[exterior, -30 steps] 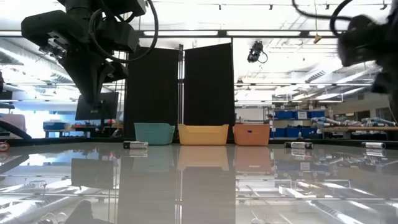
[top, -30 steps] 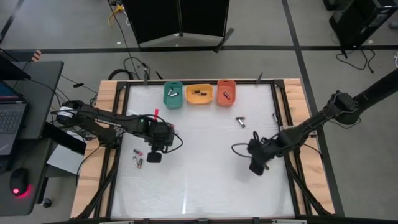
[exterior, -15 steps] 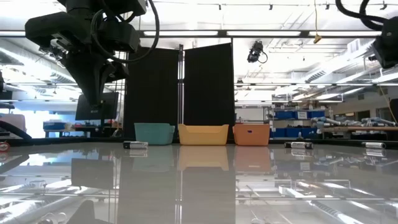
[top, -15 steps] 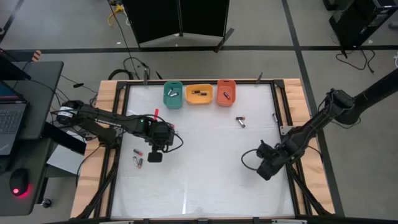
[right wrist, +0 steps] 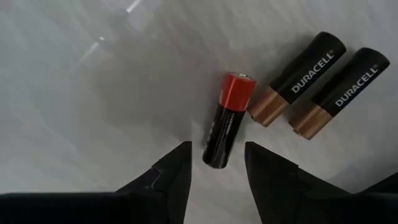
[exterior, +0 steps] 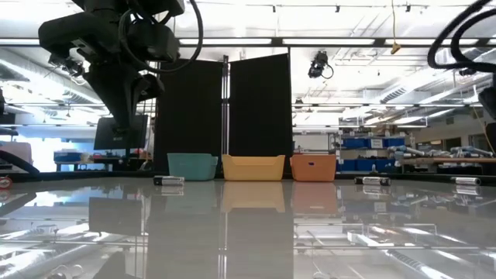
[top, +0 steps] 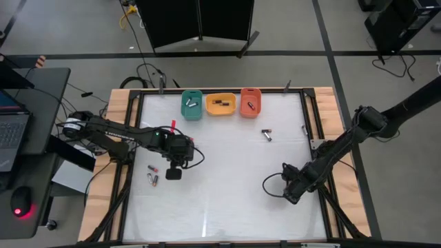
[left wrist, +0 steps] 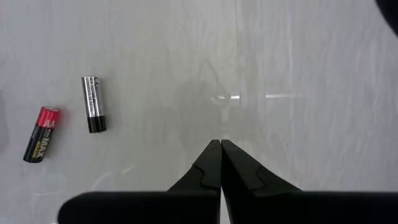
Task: Sort batteries
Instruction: Put the red battery into the orange bin
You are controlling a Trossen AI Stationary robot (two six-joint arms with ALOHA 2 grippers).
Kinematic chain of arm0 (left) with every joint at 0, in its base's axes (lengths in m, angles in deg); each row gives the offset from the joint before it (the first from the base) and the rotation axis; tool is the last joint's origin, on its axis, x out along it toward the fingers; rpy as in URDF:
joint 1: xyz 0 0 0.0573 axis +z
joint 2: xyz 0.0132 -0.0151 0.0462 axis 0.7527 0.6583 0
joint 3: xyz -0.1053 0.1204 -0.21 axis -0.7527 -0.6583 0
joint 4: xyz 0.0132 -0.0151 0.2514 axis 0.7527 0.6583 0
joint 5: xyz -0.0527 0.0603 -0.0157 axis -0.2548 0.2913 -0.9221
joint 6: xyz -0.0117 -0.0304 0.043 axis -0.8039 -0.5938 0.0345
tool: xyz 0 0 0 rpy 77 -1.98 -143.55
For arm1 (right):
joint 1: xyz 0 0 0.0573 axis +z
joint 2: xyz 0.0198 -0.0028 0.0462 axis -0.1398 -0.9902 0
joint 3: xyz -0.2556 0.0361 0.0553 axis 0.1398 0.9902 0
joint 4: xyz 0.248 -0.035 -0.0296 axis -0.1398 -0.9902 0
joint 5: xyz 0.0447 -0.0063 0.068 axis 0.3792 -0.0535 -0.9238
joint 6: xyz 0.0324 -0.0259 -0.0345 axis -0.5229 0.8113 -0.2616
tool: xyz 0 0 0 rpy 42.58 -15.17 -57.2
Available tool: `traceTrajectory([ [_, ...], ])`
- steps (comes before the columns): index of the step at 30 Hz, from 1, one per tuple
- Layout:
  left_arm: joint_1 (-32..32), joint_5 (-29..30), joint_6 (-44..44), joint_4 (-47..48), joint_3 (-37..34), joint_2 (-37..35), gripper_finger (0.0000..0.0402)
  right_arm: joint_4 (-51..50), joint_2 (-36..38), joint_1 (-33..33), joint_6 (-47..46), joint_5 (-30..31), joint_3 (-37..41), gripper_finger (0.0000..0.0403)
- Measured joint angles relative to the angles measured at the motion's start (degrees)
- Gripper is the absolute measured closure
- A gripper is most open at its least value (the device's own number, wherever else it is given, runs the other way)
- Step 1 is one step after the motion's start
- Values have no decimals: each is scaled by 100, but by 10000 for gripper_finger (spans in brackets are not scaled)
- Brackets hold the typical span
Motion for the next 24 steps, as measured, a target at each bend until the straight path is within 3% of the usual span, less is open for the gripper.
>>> traceTrajectory([
  [5, 0, 87, 0, -29, 0, 0, 392, 39, -244, -37, 183, -11, -5, 275],
  [10, 0, 97, 1, -295, -22, 0, 392, 222, -278, -79, 425, -32, -5, 343],
  [15, 0, 95, 27, -932, -368, 0, 392, 496, -126, -82, 761, 17, -75, 348],
  [20, 0, 91, 3, -1375, -830, 0, 392, 539, 84, -351, 1534, 714, -530, 348],
  [24, 0, 89, 3, -1545, -945, 0, 392, 542, 153, -1029, 2768, 1529, -985, 348],
])
